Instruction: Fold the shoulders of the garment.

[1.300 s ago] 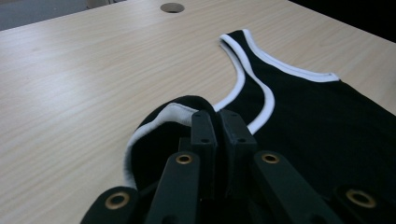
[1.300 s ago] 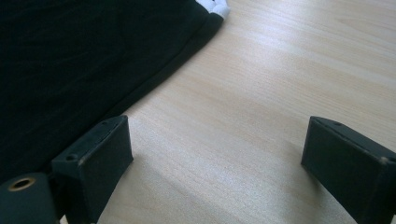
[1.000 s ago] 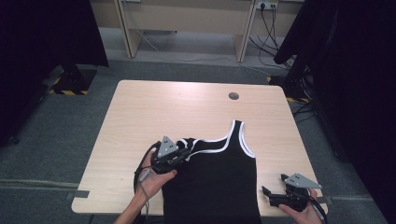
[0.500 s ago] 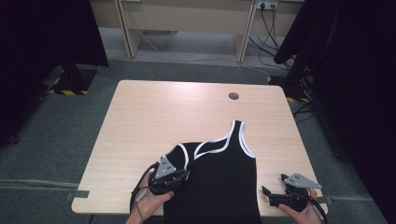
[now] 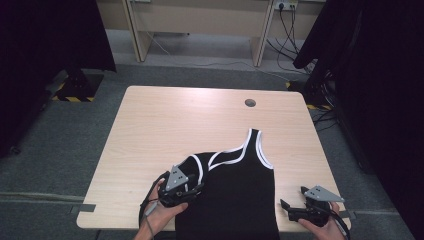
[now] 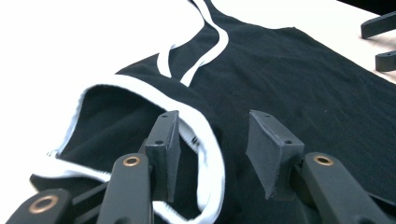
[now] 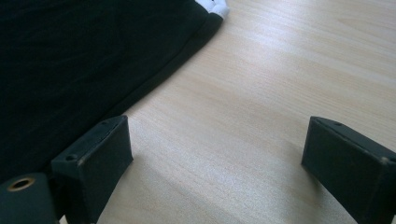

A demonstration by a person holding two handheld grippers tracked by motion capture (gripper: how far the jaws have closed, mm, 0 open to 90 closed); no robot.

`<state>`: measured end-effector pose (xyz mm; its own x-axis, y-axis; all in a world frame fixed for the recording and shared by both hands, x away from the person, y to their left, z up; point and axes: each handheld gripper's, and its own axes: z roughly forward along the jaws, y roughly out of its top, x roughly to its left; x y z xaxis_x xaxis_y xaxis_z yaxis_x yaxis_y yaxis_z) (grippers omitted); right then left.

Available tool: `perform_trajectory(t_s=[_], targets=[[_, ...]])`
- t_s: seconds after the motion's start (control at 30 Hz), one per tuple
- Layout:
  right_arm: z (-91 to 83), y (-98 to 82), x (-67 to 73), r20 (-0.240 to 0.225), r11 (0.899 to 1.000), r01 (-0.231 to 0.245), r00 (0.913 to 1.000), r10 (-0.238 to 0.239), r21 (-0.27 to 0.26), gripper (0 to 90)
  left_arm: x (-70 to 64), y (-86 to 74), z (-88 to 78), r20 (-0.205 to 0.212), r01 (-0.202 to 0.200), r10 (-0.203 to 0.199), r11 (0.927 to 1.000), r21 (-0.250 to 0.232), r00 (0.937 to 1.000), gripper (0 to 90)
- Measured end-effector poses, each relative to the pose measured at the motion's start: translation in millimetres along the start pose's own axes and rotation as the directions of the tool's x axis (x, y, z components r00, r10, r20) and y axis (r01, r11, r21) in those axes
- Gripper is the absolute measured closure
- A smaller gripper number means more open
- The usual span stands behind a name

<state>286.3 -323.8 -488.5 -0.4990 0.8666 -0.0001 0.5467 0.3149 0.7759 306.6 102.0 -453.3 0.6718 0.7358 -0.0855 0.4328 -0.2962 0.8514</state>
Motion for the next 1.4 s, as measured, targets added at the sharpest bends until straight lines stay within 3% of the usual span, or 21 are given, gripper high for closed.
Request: perform_trajectory(t_s=[0.23,0.4,0.5,0.77,0.93,1.1,1.17,1.23,1.3,1.4], targets=[[-0.1,-0.1,-0.1,0.0,1.0,0.0,1.0,0.0,0.0,8.9,1.9,1.1,12.5,0.004,-0.006,0.006,0.9997,0.022,1.0,58.6],[-0.1,-0.1,0.0,0.0,1.0,0.0,1.0,0.0,0.0,8.9,2.3,-4.8,16.2,-0.007,-0.037,0.037,0.9978,0.055,0.9993,75.2],[-0.1,-0.1,0.0,0.0,1.0,0.0,1.0,0.0,0.0,8.9,4.7,-8.8,14.5,-0.01,-0.032,0.033,0.9975,0.062,0.9994,80.5],[0.0,0.3,0.2,0.0,1.0,-0.002,1.0,0.002,0.002,8.8,8.3,-26.1,-1.2,-0.009,-0.007,0.007,0.9978,0.065,0.9999,82.2],[0.1,0.6,0.4,0.001,1.0,-0.002,1.0,0.002,0.004,8.8,9.5,-32.4,-3.2,-0.013,-0.012,0.013,0.9965,0.082,0.9998,80.1],[0.0,1.8,0.1,0.0,1.0,0.0,1.0,0.0,0.013,8.9,7.7,-33.4,-0.3,-0.019,-0.021,0.023,0.9942,0.105,0.9995,66.9],[-0.6,4.2,-0.5,-0.014,1.0,-0.005,0.9999,0.006,0.026,12.2,7.0,-33.4,-0.1,-0.016,-0.01,0.012,0.9945,0.105,0.9998,56.6],[-1.8,7.9,-1.4,-0.066,1.0,-0.019,0.9976,0.02,0.015,17.6,5.0,-33.4,-0.2,-0.033,-0.006,0.01,0.9948,0.102,0.9994,41.0],[-3.0,13.8,-1.1,-0.068,1.0,-0.025,0.9974,0.025,-0.005,15.7,4.8,-33.4,-0.9,-0.036,0.008,-0.004,0.9962,0.086,0.9993,31.5],[-2.5,24.5,-1.0,-0.065,1.0,-0.012,0.9978,0.011,-0.011,15.6,5.9,-33.5,-3.6,-0.047,0.017,-0.013,0.9966,0.08,0.9988,26.5]])
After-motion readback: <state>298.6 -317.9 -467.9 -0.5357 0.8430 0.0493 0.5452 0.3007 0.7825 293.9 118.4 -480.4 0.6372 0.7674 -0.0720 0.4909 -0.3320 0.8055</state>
